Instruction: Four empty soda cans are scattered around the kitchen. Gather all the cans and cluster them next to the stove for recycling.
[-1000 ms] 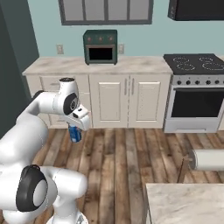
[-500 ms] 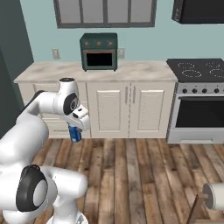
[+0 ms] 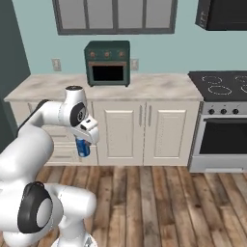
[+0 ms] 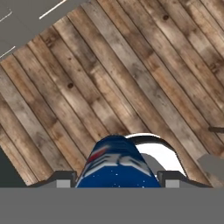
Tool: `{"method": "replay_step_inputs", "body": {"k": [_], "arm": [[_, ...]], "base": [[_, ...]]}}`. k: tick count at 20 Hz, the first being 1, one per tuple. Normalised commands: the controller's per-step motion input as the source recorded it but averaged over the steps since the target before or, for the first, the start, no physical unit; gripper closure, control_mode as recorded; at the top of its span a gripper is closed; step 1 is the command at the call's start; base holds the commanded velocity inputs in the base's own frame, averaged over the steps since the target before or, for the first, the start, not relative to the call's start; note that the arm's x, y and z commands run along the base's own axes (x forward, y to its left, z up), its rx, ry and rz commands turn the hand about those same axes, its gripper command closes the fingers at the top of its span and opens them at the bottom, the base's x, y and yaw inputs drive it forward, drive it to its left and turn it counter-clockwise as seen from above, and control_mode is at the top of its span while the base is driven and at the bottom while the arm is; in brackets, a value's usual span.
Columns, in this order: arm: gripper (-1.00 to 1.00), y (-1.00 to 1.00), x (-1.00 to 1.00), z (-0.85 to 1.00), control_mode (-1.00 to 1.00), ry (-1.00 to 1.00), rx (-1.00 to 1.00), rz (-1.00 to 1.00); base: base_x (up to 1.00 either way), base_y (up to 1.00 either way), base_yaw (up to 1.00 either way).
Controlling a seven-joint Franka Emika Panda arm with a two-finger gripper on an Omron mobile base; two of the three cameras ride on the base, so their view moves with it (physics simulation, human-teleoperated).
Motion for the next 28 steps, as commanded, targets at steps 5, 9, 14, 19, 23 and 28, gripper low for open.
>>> {"method": "replay_step_inputs", "body": {"k": [5, 9, 14, 19, 23, 28], "arm": [[1.00, 0.00, 0.00, 0.00, 1.00, 0.00, 0.00, 0.00], [1.00, 0.00, 0.00, 0.00, 1.00, 0.00, 0.00, 0.00], [1.00, 0.00, 0.00, 0.00, 1.00, 0.00, 0.00, 0.00], [1.00, 0.00, 0.00, 0.00, 1.00, 0.00, 0.00, 0.00], [1.00, 0.00, 0.00, 0.00, 1.00, 0.00, 0.00, 0.00], [1.00, 0.00, 0.00, 0.00, 1.00, 0.00, 0.00, 0.00]], "base": [[0.68, -0.05, 0.10], [0.68, -0.07, 0.12], [0.63, -0.15, 0.09], [0.57, -0.26, 0.05], [0.43, -0.42, 0.07], [0.31, -0.53, 0.07]]}}
